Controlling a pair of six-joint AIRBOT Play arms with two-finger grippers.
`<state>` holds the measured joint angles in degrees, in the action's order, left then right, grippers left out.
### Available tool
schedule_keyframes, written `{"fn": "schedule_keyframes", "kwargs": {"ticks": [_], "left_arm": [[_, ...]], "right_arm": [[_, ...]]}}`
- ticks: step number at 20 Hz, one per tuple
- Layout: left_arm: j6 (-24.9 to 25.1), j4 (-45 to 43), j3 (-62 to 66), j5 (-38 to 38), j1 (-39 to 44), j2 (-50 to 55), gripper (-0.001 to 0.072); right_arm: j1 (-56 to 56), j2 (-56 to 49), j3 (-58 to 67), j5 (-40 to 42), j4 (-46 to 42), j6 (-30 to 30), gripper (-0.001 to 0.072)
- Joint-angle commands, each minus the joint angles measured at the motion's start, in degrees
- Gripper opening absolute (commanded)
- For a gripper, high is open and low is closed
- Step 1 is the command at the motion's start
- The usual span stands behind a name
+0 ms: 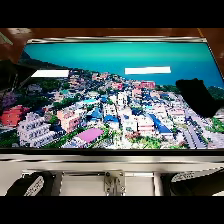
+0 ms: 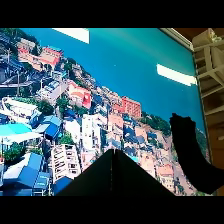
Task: Fold the shirts.
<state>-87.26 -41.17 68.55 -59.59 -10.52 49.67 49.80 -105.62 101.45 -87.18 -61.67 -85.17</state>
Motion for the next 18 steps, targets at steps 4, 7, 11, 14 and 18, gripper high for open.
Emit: {"fn": "schedule_keyframes", "kwargs": {"ticks": [4, 7, 11, 14, 18], "left_arm": [[-1.0, 1.1, 0.0, -0.4, 0.4, 0.0, 0.004], [-0.3, 1.1, 0.0, -0.3, 0.5, 0.5, 0.0039], [-0.2, 0.9, -0.8, -0.2, 1.2, 1.1, 0.0039], [0.7, 0.9, -0.8, -0.1, 1.9, 1.1, 0.0039], [1.9, 0.9, -0.8, 0.0, 2.1, 1.2, 0.004]], "right_arm": [[11.0, 11.0, -30.4, 5.6, -5.8, 2.0, 0.0061], [14.3, 18.2, -42.1, 12.3, -7.9, 1.0, 0.0062], [15.1, 22.8, -52.2, 14.2, -12.9, 1.3, 0.0062], [15.1, 26.7, -52.5, 14.3, -15.4, -0.4, 0.0062], [15.1, 29.2, -52.5, 13.4, -19.2, -1.4, 0.0493]]}}
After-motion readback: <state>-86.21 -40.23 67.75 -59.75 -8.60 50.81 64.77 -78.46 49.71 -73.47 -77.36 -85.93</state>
